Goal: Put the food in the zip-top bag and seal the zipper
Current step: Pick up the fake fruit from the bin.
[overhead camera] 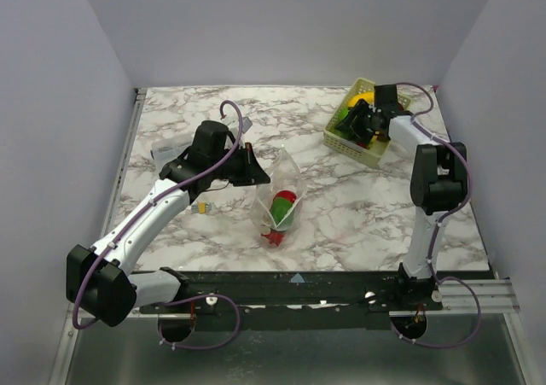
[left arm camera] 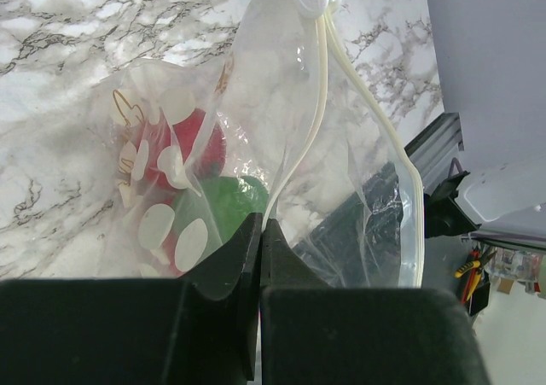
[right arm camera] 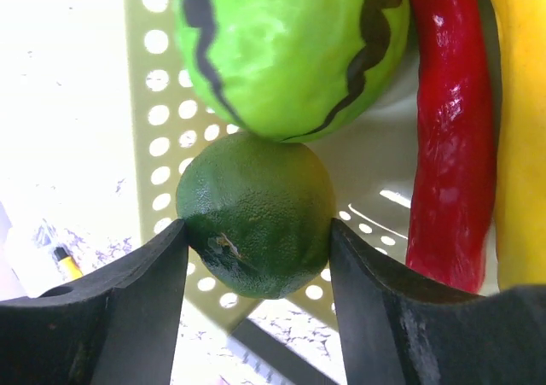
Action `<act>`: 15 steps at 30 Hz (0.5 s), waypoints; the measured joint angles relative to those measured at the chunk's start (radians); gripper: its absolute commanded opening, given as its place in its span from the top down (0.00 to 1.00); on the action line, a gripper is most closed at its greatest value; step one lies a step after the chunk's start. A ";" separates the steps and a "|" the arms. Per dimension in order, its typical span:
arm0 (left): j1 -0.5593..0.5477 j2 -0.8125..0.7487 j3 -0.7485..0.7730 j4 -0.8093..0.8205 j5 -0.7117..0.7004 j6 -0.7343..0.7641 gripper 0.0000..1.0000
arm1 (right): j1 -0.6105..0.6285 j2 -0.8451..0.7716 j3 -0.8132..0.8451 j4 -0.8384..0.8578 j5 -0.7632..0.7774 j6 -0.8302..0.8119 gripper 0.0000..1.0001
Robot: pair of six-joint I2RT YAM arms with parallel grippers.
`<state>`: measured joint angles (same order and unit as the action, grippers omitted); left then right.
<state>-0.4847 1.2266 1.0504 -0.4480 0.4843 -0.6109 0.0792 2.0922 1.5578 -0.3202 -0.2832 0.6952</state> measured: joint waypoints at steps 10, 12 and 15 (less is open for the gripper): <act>0.000 0.000 0.000 0.003 0.000 -0.003 1.00 | 0.000 -0.189 -0.060 0.016 0.067 -0.037 0.88; 0.000 0.000 0.000 0.004 0.000 -0.003 1.00 | 0.000 -0.240 -0.104 0.023 0.089 -0.043 0.89; 0.000 0.000 0.000 0.005 0.000 -0.003 1.00 | 0.000 -0.330 -0.198 0.035 0.121 -0.051 0.90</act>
<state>-0.4847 1.2266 1.0504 -0.4435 0.4847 -0.6144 0.0792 1.7626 1.3598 -0.2855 -0.1619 0.6437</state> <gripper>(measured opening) 0.011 0.613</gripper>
